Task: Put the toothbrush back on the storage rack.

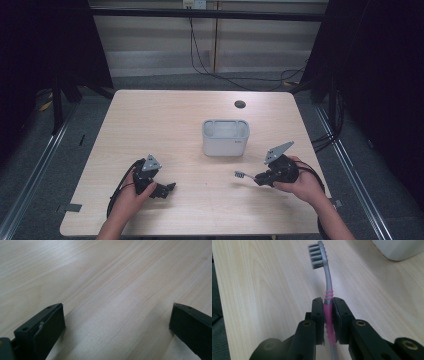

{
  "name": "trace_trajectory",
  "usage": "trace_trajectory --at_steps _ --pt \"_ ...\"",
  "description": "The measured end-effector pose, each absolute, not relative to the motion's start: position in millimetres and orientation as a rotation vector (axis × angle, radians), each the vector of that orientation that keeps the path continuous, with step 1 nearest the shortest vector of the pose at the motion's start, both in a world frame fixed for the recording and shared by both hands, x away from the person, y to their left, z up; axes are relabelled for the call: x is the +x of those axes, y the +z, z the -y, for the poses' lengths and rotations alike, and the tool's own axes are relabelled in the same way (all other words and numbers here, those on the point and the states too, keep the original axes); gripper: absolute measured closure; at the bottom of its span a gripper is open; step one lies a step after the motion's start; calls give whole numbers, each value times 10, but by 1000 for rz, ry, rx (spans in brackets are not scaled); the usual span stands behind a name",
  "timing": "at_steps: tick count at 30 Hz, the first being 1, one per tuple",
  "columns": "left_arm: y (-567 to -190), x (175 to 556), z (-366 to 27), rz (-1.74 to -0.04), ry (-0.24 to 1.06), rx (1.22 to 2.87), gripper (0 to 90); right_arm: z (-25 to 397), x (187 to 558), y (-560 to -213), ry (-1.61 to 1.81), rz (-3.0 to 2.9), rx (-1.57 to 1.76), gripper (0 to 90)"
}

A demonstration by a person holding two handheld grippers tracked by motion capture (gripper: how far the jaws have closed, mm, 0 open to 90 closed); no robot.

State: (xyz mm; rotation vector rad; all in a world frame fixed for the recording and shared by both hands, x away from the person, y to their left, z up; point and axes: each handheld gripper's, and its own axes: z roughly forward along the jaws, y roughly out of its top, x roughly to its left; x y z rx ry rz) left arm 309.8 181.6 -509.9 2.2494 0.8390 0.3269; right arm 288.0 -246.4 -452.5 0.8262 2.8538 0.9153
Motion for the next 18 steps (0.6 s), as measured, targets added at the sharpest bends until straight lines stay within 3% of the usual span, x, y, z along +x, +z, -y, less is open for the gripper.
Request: trace_trajectory --at_steps 18 --pt "-5099 3098 -1816 -839 328 2249 0 2506 2896 -4415 1084 -2780 884 805"
